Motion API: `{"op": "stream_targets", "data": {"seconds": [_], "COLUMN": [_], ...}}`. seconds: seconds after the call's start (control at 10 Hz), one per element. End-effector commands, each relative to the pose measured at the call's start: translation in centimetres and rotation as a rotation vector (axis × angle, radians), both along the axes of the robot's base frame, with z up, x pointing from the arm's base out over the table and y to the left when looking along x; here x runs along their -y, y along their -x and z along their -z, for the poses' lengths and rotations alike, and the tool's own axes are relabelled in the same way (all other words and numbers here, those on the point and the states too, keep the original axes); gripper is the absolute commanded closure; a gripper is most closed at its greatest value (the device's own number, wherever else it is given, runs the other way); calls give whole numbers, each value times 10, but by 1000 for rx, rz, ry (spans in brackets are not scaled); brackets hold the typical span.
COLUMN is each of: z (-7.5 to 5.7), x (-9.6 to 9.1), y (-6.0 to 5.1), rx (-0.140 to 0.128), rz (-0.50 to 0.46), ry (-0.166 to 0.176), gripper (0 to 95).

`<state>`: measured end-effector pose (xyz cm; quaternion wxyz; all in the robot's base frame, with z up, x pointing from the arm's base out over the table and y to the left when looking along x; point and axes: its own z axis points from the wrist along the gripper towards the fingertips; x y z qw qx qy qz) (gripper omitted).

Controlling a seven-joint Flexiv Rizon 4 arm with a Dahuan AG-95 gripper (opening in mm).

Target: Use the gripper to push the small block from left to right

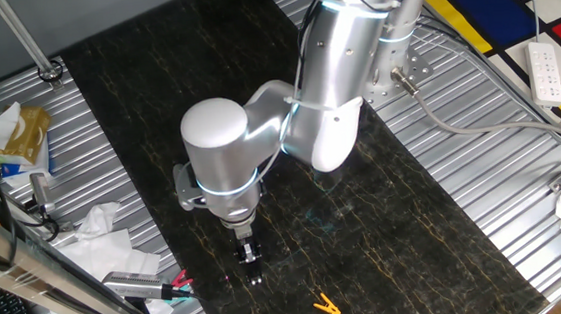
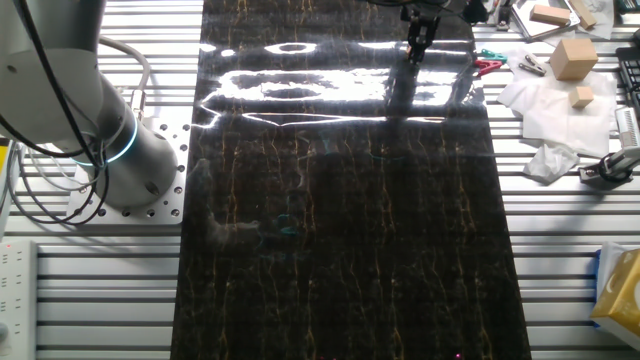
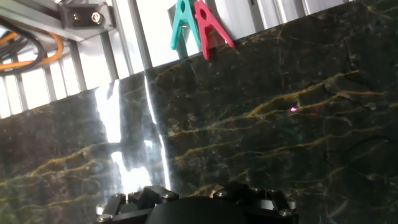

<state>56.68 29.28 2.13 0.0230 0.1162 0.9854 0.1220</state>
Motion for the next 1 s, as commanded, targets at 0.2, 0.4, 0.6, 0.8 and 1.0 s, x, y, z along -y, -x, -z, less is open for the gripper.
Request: {"op": "stream_targets", "data": {"seconds": [0.2,0.4,0.6,0.8,1.0], "z": [2,2,-2,-4,-4], "x": [-6,-13,-18,-21,-21], "y": [0,-2,-7,-10,-10], "rx": [7,7,3,2,13], "rz": [11,22,33,32,-20], "ry": [4,3,1,2,66], "gripper": [190,190,190,190,190]}}
